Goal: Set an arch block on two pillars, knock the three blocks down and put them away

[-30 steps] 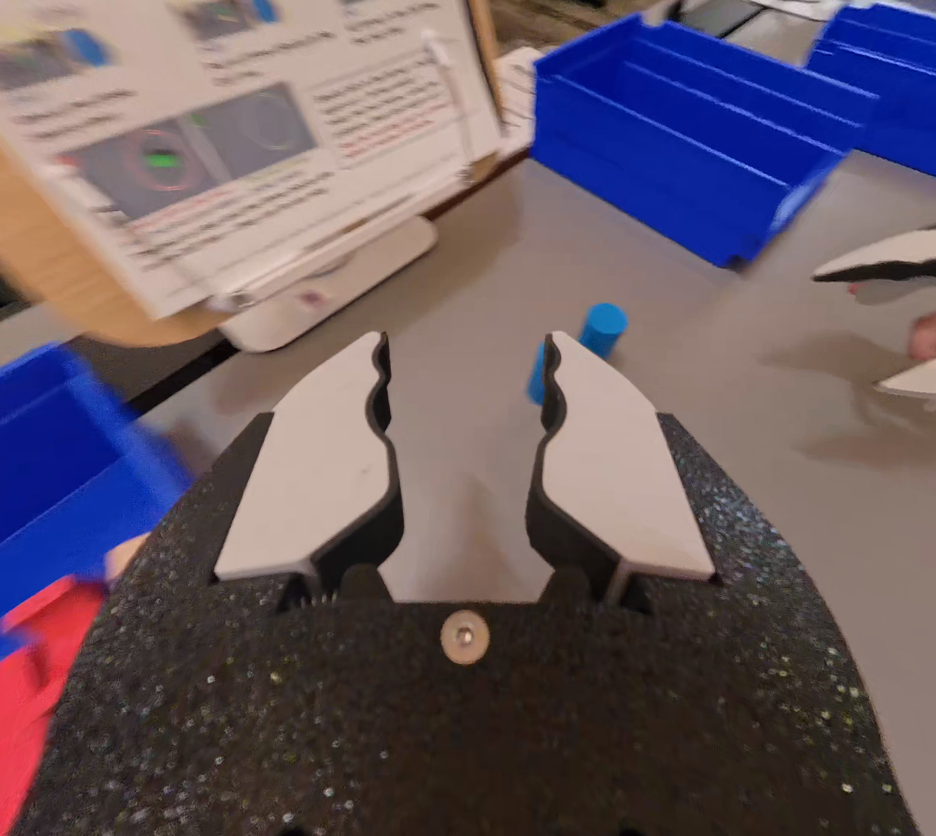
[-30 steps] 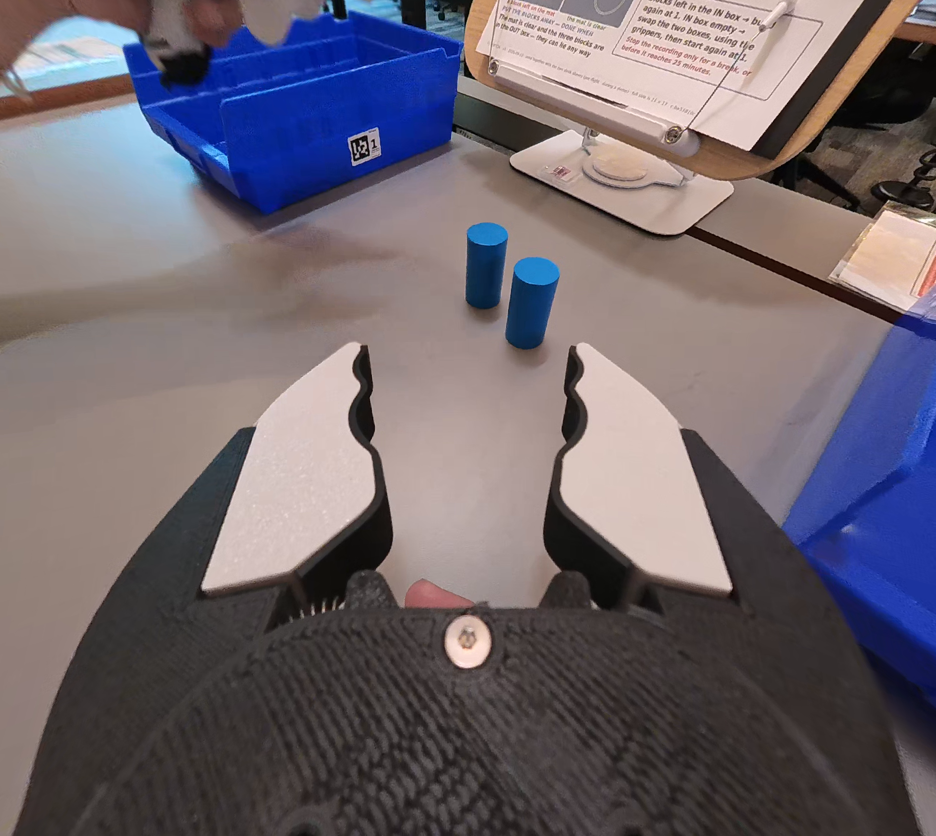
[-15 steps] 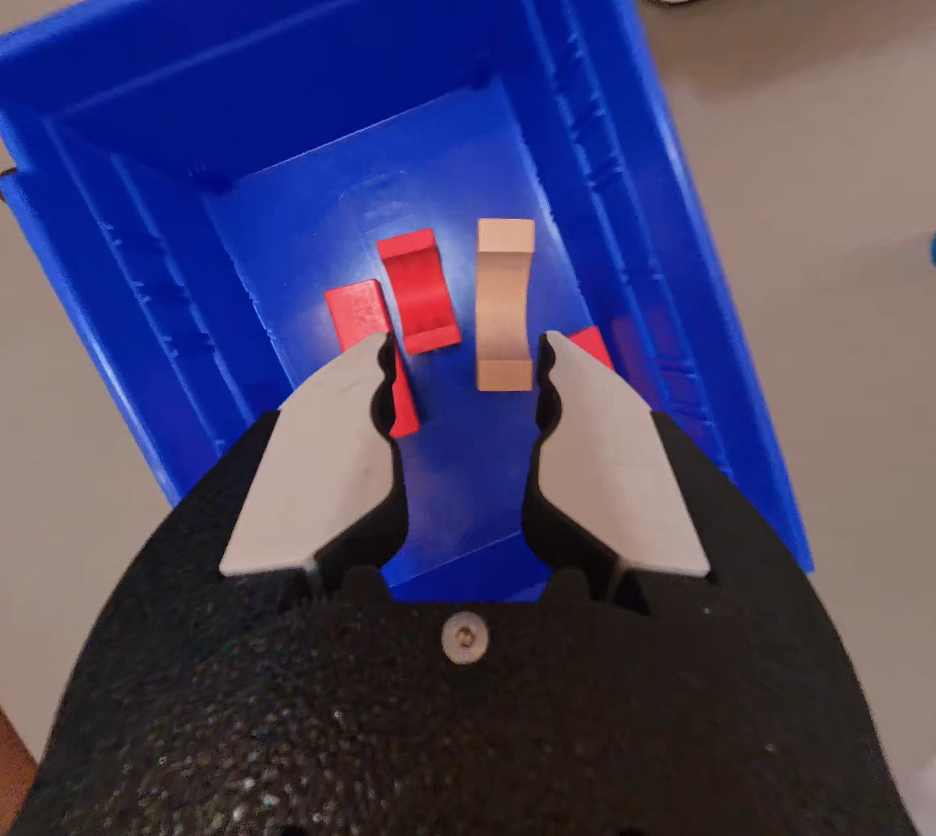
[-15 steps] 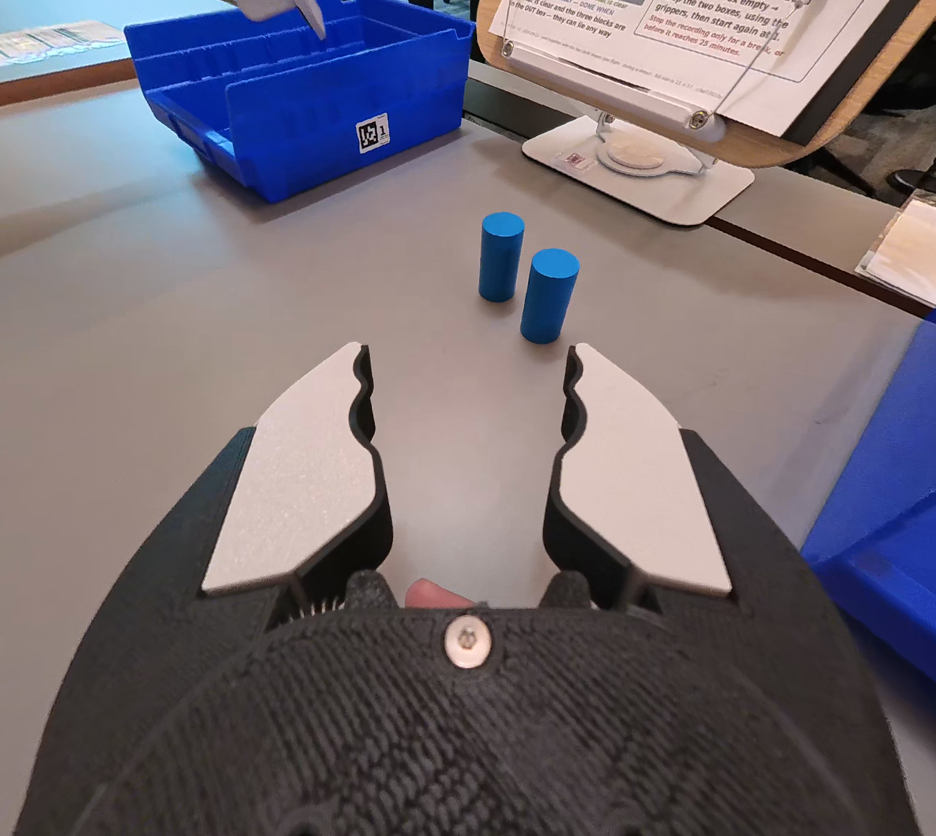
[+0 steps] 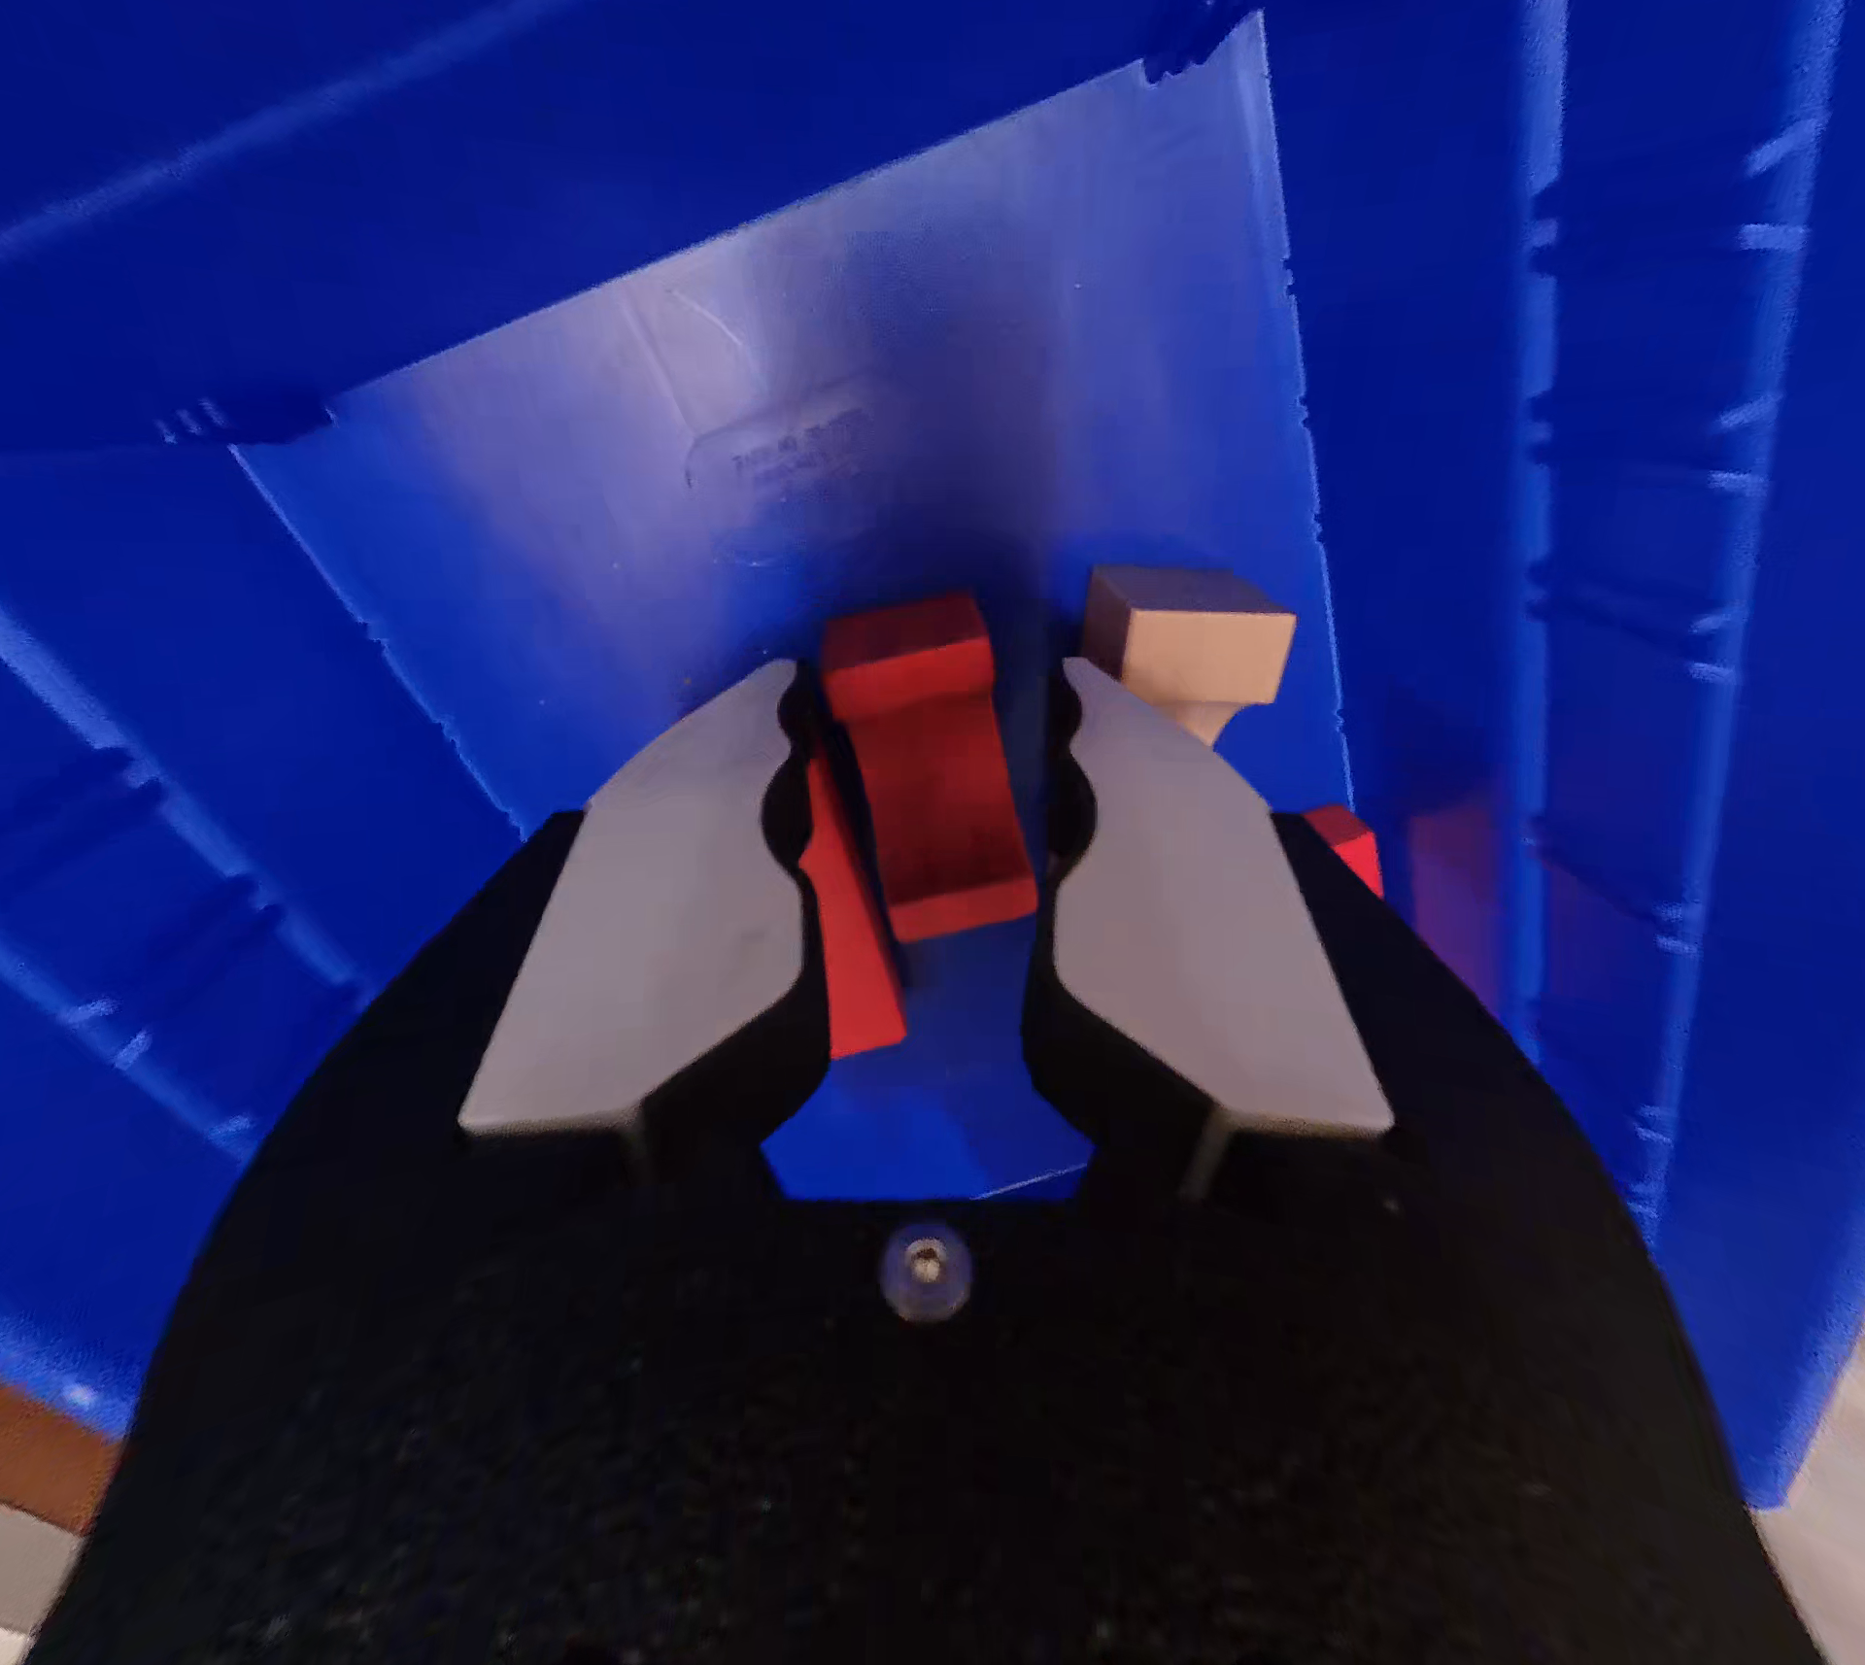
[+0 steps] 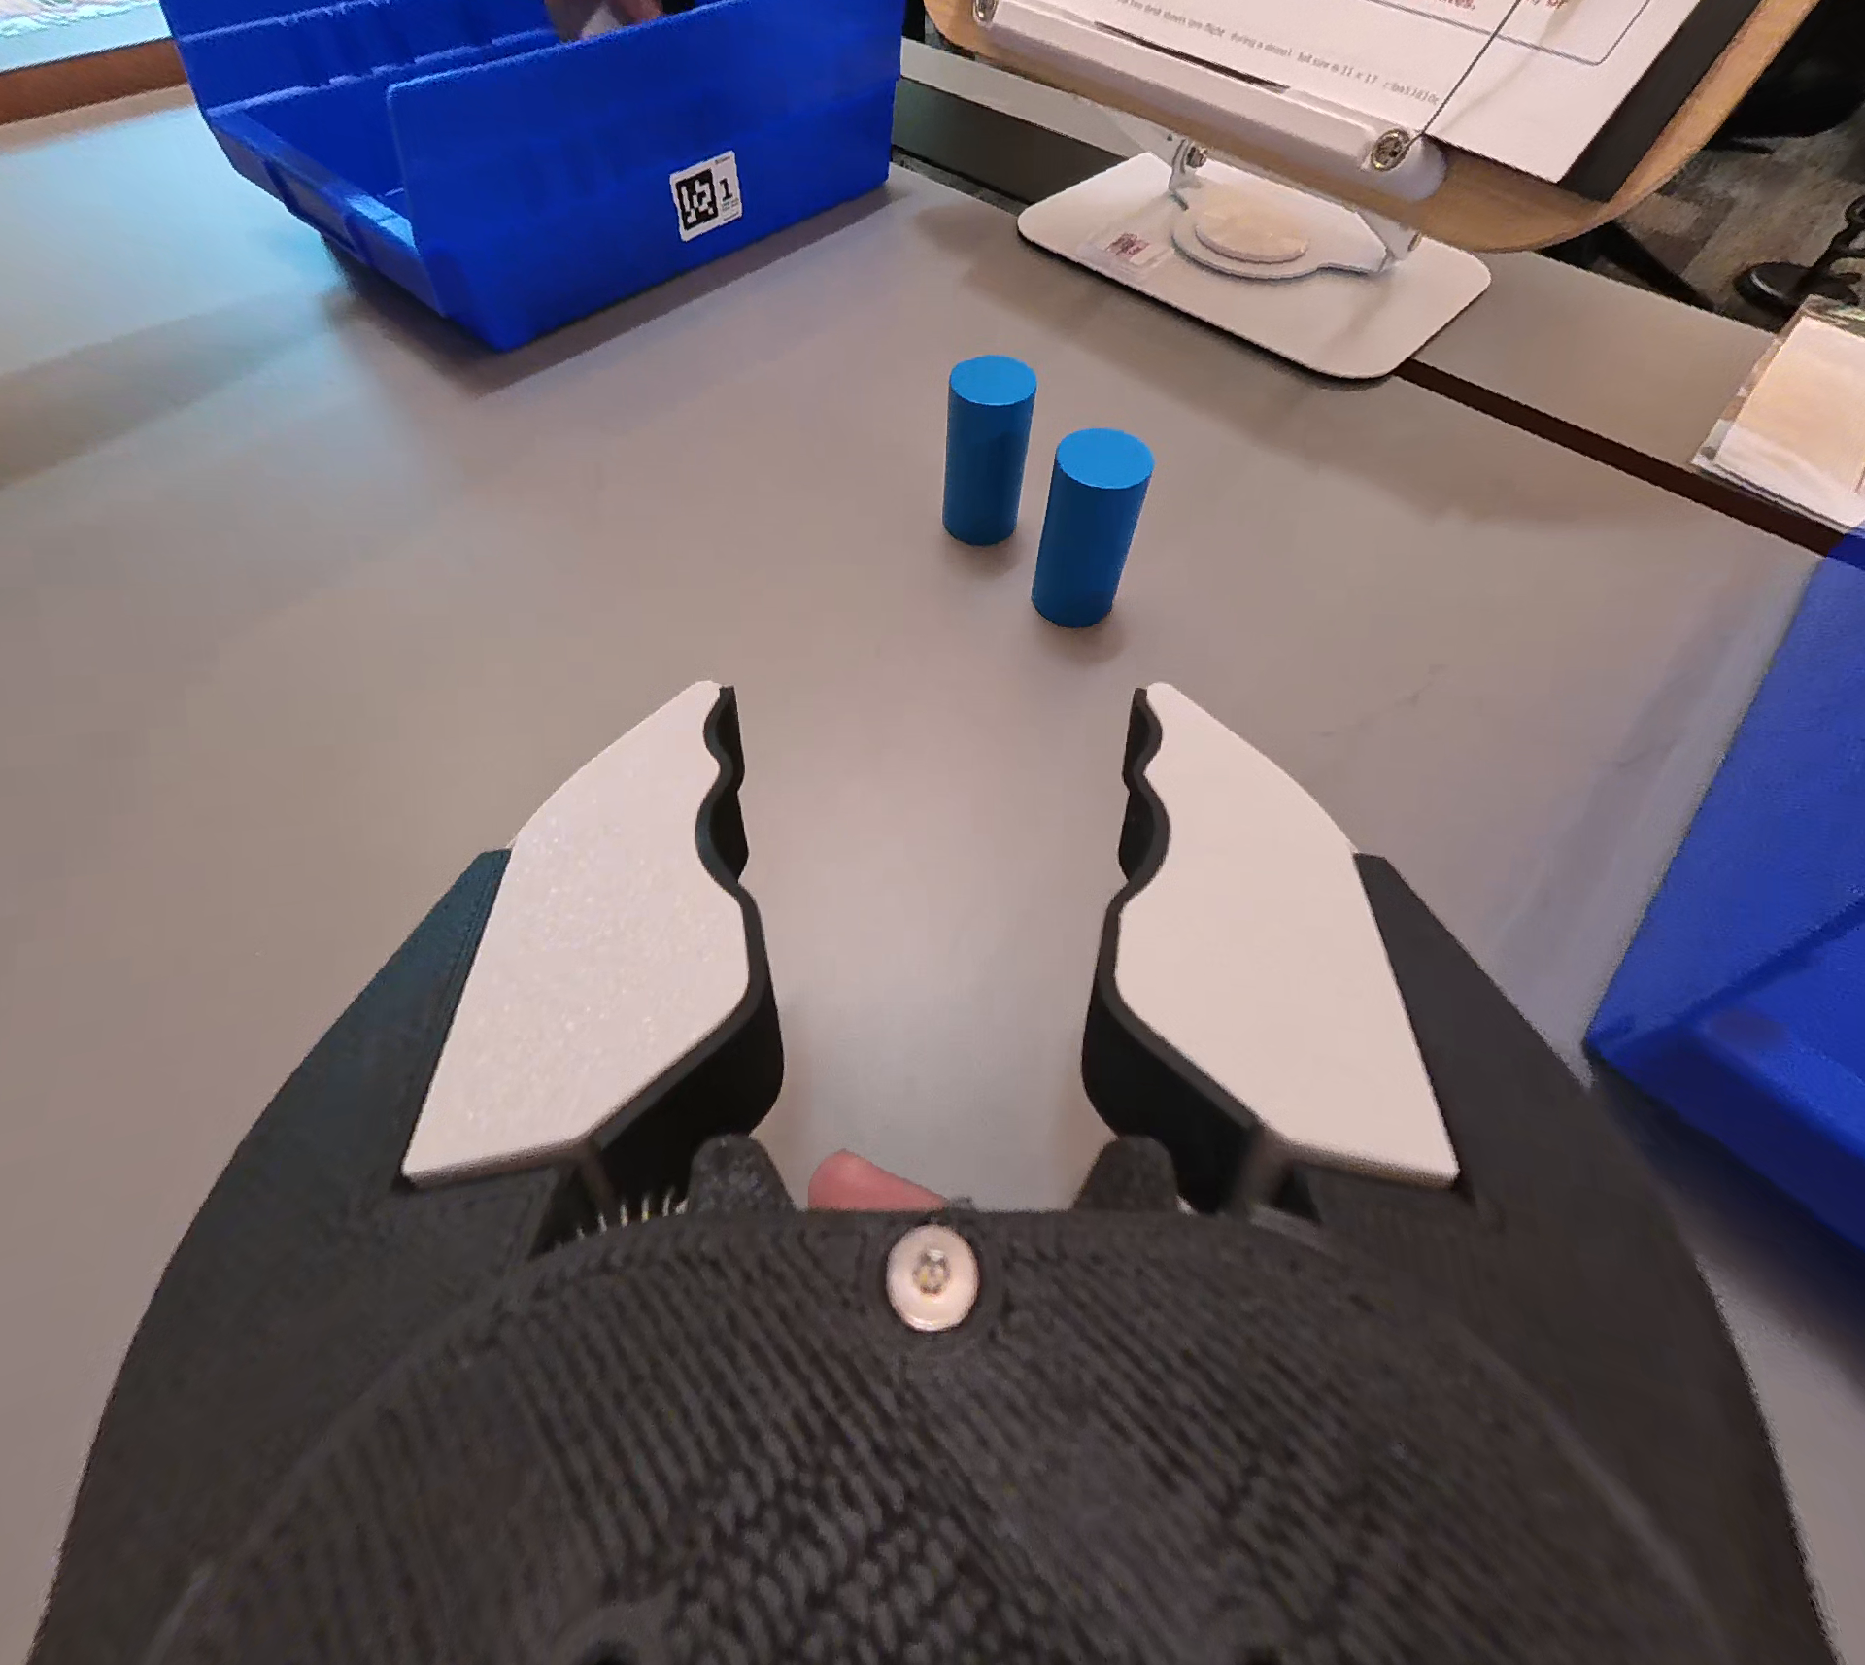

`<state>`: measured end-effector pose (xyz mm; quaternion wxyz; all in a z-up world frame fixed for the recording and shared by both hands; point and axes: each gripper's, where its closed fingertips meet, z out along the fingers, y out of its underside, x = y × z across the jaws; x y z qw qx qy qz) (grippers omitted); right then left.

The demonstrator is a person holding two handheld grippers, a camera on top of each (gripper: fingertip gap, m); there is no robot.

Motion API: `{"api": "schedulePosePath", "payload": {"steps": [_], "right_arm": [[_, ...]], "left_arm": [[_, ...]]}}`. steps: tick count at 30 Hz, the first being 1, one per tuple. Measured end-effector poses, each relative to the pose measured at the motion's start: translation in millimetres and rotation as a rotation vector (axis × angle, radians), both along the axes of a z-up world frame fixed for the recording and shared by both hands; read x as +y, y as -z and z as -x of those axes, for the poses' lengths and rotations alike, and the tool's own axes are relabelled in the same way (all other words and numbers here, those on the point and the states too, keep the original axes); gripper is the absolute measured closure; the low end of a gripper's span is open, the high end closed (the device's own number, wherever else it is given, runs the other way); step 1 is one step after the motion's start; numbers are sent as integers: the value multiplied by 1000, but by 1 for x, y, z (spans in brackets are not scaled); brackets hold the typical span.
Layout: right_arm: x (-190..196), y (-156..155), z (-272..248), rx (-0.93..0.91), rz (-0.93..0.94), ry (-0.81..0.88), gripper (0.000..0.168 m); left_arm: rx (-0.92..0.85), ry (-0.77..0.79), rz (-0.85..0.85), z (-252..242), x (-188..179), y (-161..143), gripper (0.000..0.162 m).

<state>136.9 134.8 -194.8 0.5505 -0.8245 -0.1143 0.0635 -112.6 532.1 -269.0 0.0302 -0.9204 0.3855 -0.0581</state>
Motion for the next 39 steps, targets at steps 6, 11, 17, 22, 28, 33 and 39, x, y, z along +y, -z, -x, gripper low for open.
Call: {"api": "schedulePosePath", "payload": {"steps": [6,11,17,22,28,33,39], "right_arm": [[10,4,8,23,5,-22,95],[23,-5,25,64,-27,-72,95],[51,-57,64,222,-169,-210,96],[82,-101,99,343,-268,-328,98],[104,-136,113,560,-343,-364,105],[98,-143,109,601,-366,-384,113],[82,-147,106,620,-377,-431,132]], "left_arm": [[-35,-7,-31,0,7,8,128],[-205,14,-170,-3,16,-21,128],[-988,112,-191,-58,-45,-162,128],[-1397,351,-195,-88,-148,-241,129],[-1583,495,-45,-126,-244,-254,129],[-1609,588,5,-150,-284,-253,129],[-1630,655,16,-163,-306,-253,129]]}}
